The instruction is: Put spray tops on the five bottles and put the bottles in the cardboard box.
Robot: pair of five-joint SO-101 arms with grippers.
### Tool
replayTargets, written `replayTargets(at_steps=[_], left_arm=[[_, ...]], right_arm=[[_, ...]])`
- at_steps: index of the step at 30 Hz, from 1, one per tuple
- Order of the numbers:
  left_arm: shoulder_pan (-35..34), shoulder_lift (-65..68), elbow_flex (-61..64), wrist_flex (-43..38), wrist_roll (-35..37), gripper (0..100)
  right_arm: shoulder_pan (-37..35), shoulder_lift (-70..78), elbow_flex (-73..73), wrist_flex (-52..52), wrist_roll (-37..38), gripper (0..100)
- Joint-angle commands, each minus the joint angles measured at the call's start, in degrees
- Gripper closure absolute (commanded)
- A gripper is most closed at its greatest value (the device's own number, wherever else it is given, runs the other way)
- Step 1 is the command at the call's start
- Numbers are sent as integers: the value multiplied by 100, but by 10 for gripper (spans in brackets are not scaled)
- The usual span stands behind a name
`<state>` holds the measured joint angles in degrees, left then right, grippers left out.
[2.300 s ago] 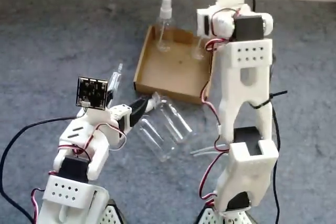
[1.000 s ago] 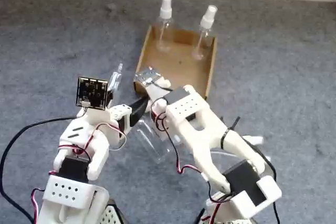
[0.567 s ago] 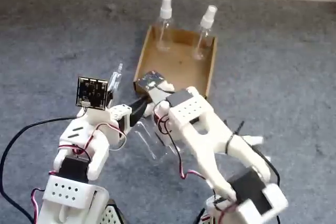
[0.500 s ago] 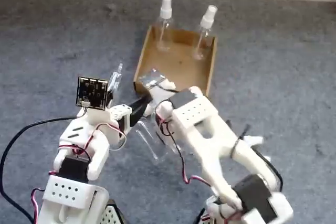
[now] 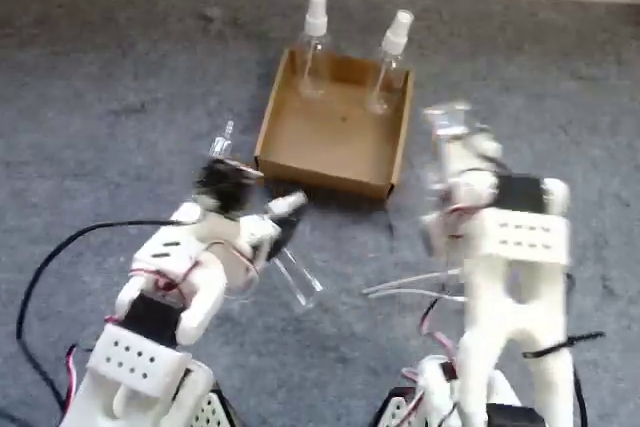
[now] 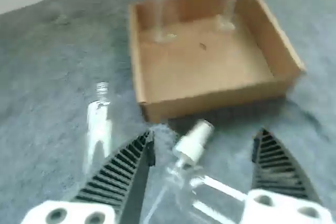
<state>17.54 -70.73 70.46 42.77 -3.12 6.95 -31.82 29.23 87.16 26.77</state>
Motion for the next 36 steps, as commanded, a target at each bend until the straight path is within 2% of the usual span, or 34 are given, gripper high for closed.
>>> replayTargets(at_steps=[1,6,9,13,18,24,30,32,34,35,36], left_arm=[[936,1200,-989,299,-598,854],[2053,3451,-2308,527,-993,827],[2659,4646,-3020,545,-1240,780],[3178,6070,-3899,519,-1363,777],[3424,7582,-5218,580,-1451,777],[3521,8980,-6695,985,-1714,777],[3407,9921,-7477,1064,-1802,783],[3389,10088,-7530,1055,-1802,846],[3380,10079,-7556,1037,-1802,966],[3380,10044,-7556,1064,-1802,1000],[3380,9991,-7521,1090,-1802,986]], right_arm=[[1534,321,-611,-22,695,922],[3064,1552,-1490,-646,1081,920],[3574,2501,-2176,-664,1380,920],[4040,3574,-3064,-664,1495,920],[4198,4347,-3864,-664,1565,920],[4189,4629,-4127,-699,1565,920],[4145,4620,-4136,-699,1565,920],[4145,4620,-4136,-699,1565,920],[4145,4611,-4145,-699,1565,920],[4136,4611,-4145,-699,1565,920],[4136,4611,-4145,-699,1565,920]])
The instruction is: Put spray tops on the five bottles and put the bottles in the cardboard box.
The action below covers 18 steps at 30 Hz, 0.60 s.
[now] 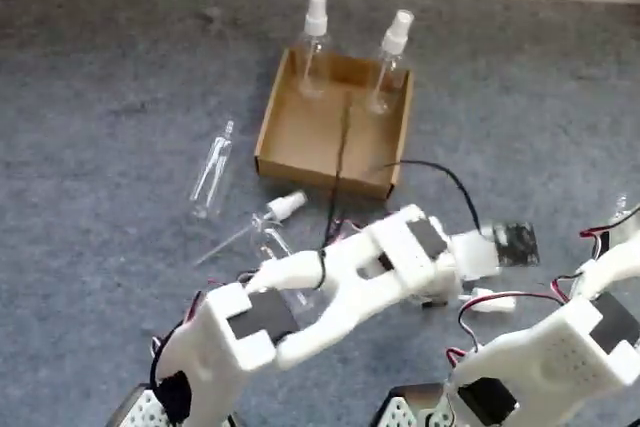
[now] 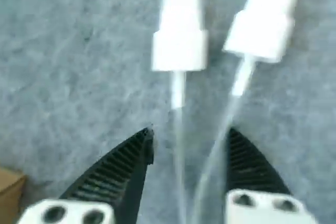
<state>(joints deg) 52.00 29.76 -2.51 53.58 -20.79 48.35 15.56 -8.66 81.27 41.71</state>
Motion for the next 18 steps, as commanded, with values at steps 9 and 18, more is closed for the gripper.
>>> replayTargets(at_steps=[9,18], left_arm=[[-224,-760,-40,703,396,997],[-954,-2044,1464,765,598,998]], right_arm=[[4,-127,-356,-75,70,920],[-4,-127,-347,-66,70,919]])
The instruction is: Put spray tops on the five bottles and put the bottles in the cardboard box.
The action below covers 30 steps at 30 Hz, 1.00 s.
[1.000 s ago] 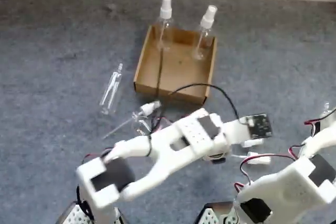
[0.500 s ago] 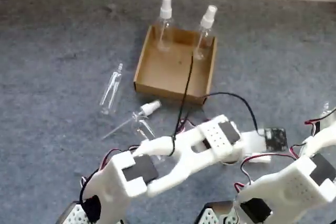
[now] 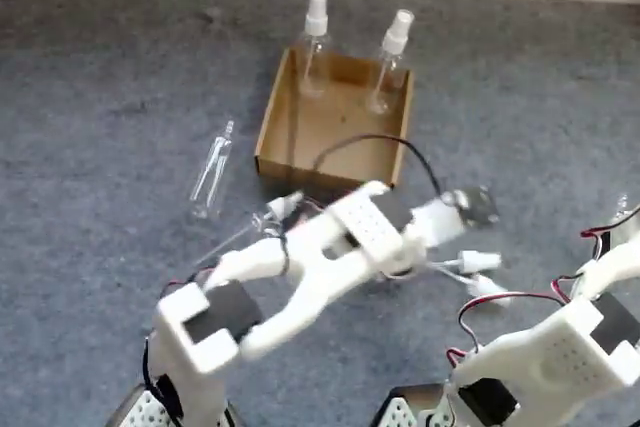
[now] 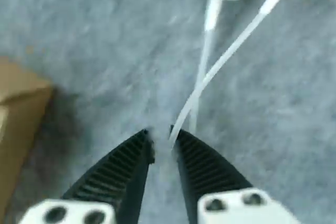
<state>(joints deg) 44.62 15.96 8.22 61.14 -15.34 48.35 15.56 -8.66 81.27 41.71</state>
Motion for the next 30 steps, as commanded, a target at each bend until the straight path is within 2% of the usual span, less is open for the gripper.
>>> replayTargets(at_steps=[1,10,18,21,23,25,30], left_arm=[[-303,-857,593,9,53,998],[-1103,-2114,1754,9,62,998],[-2492,-2730,2510,9,62,998],[-2668,-2985,2624,35,18,996],[-2457,-3169,2651,53,-281,995],[-1947,-3336,2615,53,-642,965],[-400,-3495,2440,9,-703,859]], right_arm=[[-4,-127,-347,-66,70,919],[-4,-127,-321,-66,70,919],[-13,-127,-312,-66,70,918],[-101,-127,-312,-66,70,918],[-154,-127,-312,-66,70,918],[-154,-127,-312,-66,70,918],[-145,-127,-312,-66,70,918]])
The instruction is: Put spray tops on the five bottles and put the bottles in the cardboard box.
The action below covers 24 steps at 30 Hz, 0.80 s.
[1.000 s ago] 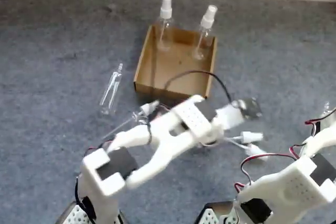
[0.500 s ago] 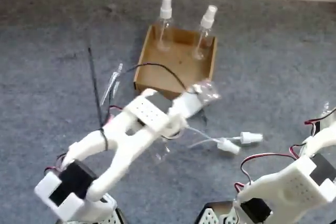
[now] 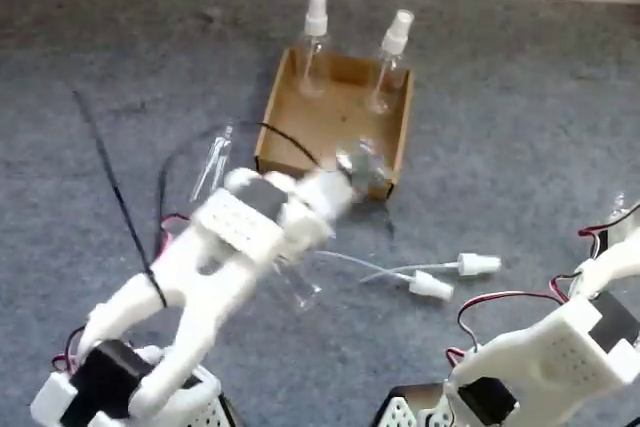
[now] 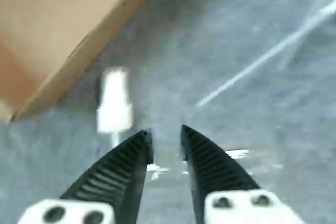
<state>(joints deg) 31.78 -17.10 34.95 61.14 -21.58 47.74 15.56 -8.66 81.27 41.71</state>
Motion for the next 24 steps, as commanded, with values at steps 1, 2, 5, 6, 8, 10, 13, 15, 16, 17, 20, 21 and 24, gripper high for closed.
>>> replayTargets(at_steps=[1,2,5,6,8,10,13,15,16,17,20,21,24], left_arm=[[1121,-84,-347,-44,-88,861],[1323,75,-505,-149,-167,860],[1684,778,-1042,-290,-413,856],[1780,1059,-1244,-290,-475,856],[1956,1578,-1675,-273,-545,856],[2158,2026,-2009,-273,-563,855],[2475,2422,-2457,-273,-563,855],[2668,2633,-2686,-281,-563,855],[2730,2765,-2800,-290,-563,855],[2774,2914,-2932,-290,-571,855],[2747,3433,-3459,-273,-571,855],[2738,3626,-3626,-273,-571,855],[2730,4171,-4040,-273,-571,860]], right_arm=[[-84,-127,-312,-66,70,918],[-84,-127,-330,-66,70,918],[-57,-127,-330,-66,70,918],[-48,-127,-330,-66,70,918],[-48,-127,-338,-66,70,918],[-48,-127,-338,-66,70,918],[-48,-127,-347,-66,70,918],[-48,-127,-347,-66,70,918],[-57,-127,-347,-66,70,918],[-66,-127,-347,-66,70,918],[-75,-127,-347,-66,70,918],[-84,-127,-347,-66,70,918],[-84,-127,-347,-66,70,918]])
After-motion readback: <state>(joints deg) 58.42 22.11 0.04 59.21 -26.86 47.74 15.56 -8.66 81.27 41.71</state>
